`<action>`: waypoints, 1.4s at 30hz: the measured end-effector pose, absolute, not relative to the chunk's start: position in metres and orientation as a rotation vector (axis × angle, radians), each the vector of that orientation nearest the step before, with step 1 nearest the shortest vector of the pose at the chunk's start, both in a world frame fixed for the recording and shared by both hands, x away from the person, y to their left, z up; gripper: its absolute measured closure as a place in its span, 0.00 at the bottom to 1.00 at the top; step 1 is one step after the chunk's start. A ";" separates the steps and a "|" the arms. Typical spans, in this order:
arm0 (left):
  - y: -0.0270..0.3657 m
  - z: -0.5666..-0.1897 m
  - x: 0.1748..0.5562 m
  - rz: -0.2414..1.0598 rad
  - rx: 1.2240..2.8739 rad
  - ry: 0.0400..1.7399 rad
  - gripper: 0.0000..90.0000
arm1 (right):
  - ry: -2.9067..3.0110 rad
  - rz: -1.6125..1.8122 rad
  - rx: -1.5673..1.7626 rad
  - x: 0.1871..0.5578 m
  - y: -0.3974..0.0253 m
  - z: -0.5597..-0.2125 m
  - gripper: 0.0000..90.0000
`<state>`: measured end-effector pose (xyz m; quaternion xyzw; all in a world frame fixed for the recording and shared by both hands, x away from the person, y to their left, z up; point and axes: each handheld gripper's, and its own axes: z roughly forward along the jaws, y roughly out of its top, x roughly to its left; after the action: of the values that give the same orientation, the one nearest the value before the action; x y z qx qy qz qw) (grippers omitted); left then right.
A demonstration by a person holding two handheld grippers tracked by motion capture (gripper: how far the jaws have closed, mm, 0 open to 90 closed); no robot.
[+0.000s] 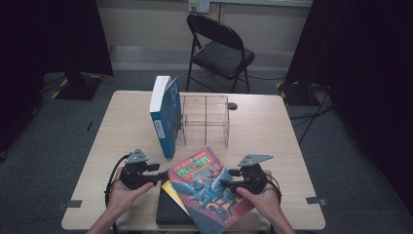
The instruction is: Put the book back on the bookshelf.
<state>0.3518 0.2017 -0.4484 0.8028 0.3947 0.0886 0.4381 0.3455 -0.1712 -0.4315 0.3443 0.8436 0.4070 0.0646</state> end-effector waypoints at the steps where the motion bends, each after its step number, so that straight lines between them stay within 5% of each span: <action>1: 0.202 -0.449 0.353 0.223 1.995 0.979 0.53 | 2.544 1.226 1.042 0.345 -0.171 -0.431 0.49; 14: 0.189 -0.448 0.370 0.261 1.977 1.010 0.53 | 2.535 1.222 1.046 0.337 -0.176 -0.430 0.50; 30: 0.178 -0.448 0.346 0.218 2.036 0.937 0.38 | 2.518 1.281 1.060 0.357 -0.166 -0.434 0.38; 42: 0.167 -0.449 0.357 0.253 2.015 0.957 0.42 | 2.507 1.250 1.074 0.347 -0.177 -0.433 0.46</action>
<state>0.3569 0.1674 -0.4486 0.8089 0.3841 0.1016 0.4334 0.3471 -0.1769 -0.4333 0.3571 0.8335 0.4155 0.0708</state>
